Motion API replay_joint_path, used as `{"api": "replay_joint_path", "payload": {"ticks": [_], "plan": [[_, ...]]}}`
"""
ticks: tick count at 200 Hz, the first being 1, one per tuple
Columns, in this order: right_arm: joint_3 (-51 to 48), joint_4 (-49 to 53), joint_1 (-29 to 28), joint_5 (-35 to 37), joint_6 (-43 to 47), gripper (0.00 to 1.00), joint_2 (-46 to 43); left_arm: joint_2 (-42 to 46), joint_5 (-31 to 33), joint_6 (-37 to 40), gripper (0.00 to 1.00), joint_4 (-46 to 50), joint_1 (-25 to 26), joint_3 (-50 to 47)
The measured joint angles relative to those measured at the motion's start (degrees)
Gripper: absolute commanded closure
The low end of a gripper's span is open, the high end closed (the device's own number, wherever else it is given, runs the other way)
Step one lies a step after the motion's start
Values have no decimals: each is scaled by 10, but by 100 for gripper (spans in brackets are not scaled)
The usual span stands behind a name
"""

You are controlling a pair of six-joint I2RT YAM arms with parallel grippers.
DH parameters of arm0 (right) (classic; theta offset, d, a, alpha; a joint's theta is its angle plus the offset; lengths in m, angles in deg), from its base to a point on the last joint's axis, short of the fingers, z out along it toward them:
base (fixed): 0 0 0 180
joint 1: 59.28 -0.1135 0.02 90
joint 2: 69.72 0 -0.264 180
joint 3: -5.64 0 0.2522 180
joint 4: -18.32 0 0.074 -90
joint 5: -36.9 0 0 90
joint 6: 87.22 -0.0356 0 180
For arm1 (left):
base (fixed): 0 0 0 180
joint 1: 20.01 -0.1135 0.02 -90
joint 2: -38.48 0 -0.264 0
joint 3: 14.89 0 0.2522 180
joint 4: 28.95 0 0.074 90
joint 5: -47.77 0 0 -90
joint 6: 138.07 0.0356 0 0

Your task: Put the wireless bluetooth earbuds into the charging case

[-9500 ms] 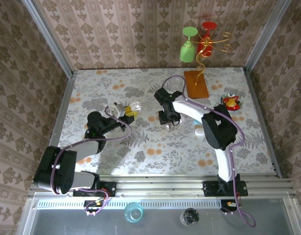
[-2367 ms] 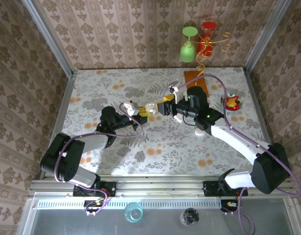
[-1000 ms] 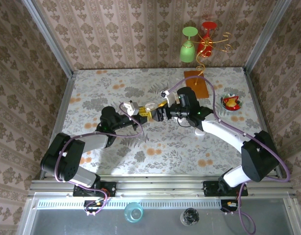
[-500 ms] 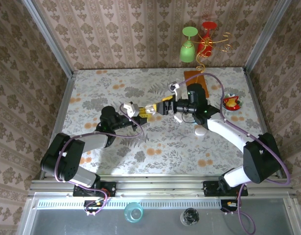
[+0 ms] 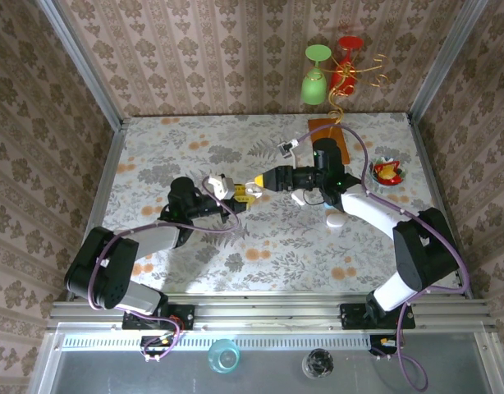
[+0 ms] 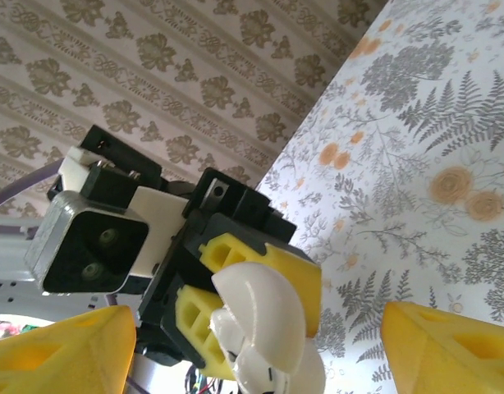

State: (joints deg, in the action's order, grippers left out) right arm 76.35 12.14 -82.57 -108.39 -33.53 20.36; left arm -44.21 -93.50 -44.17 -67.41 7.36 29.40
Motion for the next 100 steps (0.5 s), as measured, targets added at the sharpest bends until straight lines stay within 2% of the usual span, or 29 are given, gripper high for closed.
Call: {"api": "replay_joint_path", "payload": {"ticks": [69,100], "plan": [[0,-19,-3,-36,-1,41,0,-3,-1,-9,100,4,0,16],[0,-23,-3,-36,5,42,0,-5,-3,-9,100,4,-1,16]]}}
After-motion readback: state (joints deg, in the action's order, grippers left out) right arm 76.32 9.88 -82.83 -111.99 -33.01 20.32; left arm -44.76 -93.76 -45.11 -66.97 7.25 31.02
